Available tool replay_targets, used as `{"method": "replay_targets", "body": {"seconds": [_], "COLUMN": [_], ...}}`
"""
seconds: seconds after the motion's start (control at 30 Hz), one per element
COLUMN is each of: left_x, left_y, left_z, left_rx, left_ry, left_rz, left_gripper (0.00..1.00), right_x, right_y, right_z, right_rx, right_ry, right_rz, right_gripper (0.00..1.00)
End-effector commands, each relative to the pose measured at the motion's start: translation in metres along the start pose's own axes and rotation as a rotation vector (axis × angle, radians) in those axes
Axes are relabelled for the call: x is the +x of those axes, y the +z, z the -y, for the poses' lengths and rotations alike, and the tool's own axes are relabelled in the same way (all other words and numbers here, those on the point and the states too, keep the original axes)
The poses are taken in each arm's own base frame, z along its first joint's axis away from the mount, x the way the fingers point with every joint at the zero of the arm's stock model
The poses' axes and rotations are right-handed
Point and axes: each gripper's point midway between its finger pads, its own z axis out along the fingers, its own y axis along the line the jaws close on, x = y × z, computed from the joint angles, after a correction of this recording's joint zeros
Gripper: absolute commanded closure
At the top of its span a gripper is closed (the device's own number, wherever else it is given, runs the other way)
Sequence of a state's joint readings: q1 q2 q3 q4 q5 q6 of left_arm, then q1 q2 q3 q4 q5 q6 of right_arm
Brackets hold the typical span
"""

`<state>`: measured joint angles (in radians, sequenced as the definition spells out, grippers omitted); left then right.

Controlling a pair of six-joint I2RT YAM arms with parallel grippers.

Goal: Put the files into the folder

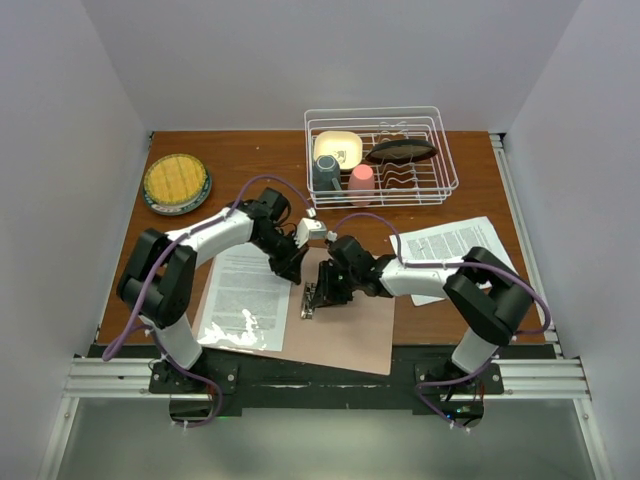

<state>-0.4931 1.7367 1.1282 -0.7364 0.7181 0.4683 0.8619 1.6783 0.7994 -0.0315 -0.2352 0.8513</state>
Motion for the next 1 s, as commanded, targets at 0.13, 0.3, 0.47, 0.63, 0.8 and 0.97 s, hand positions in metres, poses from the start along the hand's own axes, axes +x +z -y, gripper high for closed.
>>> {"method": "replay_targets", "body": {"seconds": [0.13,0.3,0.47,0.63,0.8,0.97], "left_x": [-0.036,-0.032,-0.026,-0.006,0.003,-0.008], "left_y": [-0.031,-0.030,-0.016,-0.001,0.006,0.015], "left_z": [-0.014,-0.028,-0.051,-0.078,-0.091,-0.093], "left_rx": [-0.136,-0.148,-0.197,-0.261,-0.302,-0.287], "left_ry": [0.068,0.026,0.001,-0.055,-0.084,-0.094], "left_rz": [0.101,0.073,0.053,-0.032,-0.061,-0.032], "left_gripper": [1.00,1.00,1.00,1.00,1.00,1.00], "right_x": [-0.036,-0.047,-0.043,-0.032,-0.026,-0.020], "right_y": [0.012,0.020,0.029,0.030,0.028,0.027], "right_z": [0.057,0.077,0.085,0.095,0.099,0.105], "right_rx": [0.207,0.239,0.247,0.263,0.259,0.264], "right_ry": [0.000,0.046,0.111,0.148,0.155,0.159], "right_rz": [0.068,0.086,0.094,0.088,0.089,0.089], "right_gripper": [0.75,0.79,0.83,0.84,0.85,0.85]}}
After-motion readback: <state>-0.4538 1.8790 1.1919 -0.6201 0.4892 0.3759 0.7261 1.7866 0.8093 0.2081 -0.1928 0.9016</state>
